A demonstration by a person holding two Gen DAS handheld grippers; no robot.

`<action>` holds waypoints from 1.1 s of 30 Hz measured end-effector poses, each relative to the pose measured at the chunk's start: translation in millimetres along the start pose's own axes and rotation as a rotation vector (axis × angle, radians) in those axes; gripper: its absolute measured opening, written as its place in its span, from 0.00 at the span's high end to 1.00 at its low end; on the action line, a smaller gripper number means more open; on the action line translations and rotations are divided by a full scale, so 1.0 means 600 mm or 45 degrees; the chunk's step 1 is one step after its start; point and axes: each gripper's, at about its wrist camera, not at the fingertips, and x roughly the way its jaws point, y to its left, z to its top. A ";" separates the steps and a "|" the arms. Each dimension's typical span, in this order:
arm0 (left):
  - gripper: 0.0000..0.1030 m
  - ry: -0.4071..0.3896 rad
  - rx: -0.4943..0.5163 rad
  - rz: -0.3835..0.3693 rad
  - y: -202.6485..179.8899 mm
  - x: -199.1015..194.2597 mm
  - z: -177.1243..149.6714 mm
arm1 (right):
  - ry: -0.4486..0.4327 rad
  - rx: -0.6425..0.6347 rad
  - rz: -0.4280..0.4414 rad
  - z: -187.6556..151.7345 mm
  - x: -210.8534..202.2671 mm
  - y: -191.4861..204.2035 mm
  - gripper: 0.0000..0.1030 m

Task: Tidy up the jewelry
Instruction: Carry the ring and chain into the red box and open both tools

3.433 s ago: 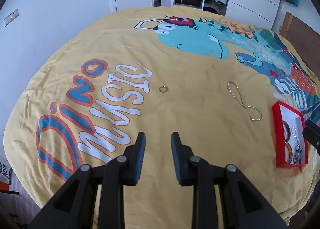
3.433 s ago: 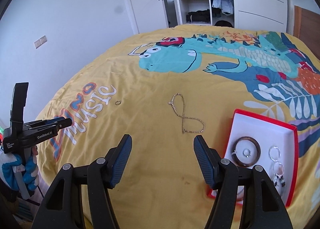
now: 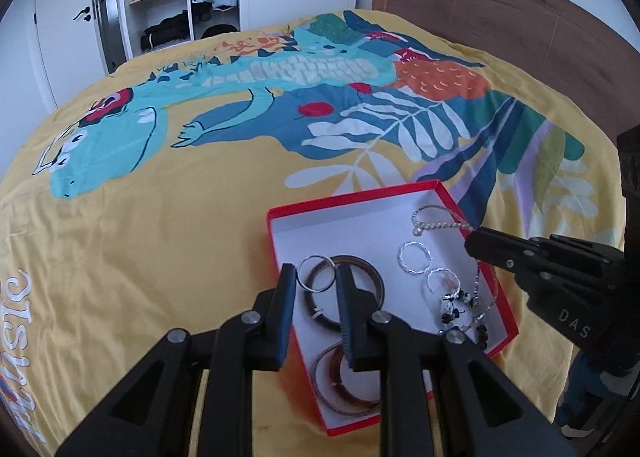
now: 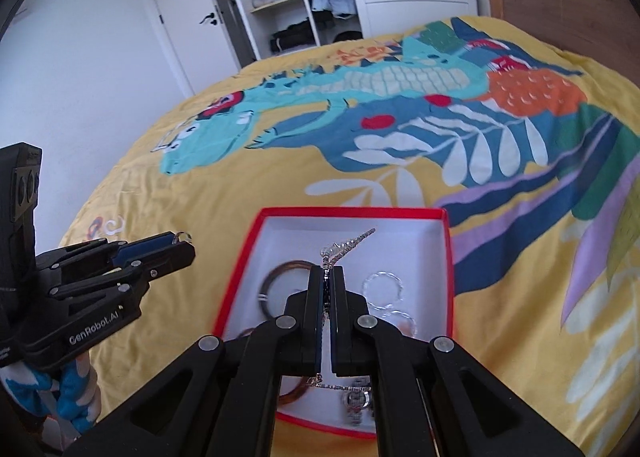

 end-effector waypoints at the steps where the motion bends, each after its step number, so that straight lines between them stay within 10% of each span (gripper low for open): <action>1: 0.82 0.010 0.006 0.002 -0.007 0.014 0.000 | 0.004 0.005 -0.006 -0.002 0.010 -0.007 0.97; 33: 0.81 0.121 0.014 0.078 -0.022 0.138 -0.040 | 0.108 0.035 -0.153 -0.053 0.101 -0.072 0.87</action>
